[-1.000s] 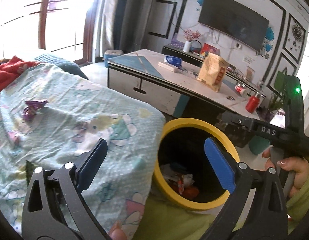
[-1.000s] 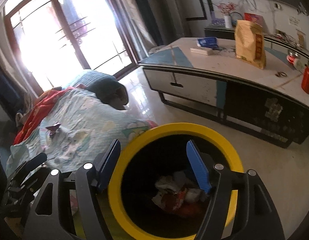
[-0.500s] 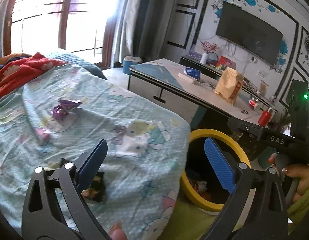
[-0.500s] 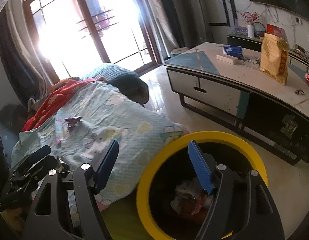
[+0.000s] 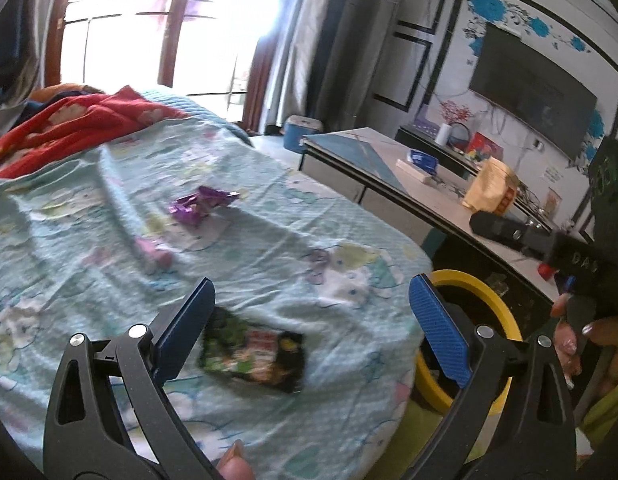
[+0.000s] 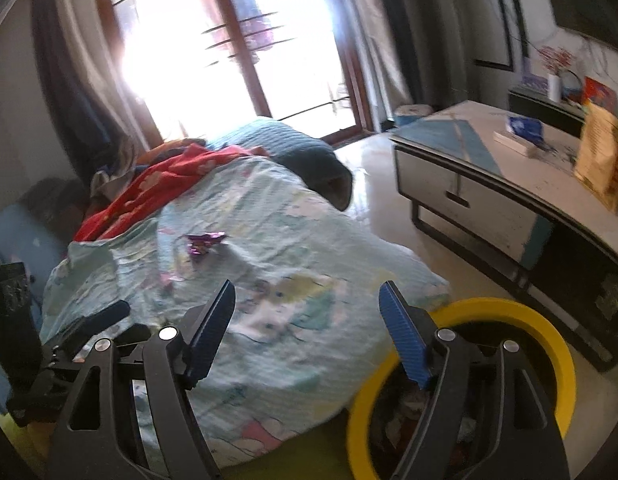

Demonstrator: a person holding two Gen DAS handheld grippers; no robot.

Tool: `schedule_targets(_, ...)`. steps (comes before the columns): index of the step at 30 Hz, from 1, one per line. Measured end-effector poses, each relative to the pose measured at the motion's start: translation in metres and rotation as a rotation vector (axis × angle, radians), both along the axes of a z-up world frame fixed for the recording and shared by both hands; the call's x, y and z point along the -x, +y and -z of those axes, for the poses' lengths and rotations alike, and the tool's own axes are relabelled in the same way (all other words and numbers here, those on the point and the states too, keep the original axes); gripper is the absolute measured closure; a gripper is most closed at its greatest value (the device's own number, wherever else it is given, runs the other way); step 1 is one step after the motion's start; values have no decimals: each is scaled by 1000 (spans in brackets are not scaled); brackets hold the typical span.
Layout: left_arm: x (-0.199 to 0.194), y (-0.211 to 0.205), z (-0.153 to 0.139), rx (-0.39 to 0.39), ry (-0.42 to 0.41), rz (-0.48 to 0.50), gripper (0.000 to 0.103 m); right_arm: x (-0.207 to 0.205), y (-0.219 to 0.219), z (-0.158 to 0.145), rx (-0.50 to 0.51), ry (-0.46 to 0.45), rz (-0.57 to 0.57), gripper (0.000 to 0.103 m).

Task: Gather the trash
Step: 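Move both tools back over the green snack packet and purple wrapper on the bed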

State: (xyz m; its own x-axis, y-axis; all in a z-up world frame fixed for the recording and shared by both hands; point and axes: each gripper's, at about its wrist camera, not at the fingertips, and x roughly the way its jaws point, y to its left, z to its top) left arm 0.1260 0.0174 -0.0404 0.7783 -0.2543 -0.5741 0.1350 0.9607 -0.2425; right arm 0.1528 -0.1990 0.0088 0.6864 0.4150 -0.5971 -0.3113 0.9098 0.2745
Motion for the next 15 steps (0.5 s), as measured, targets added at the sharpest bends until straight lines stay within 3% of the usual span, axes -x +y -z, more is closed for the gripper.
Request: schedule_targets(15,4,48,31,10,103,-66,14,-34,95,-12,30,-8,-212,31)
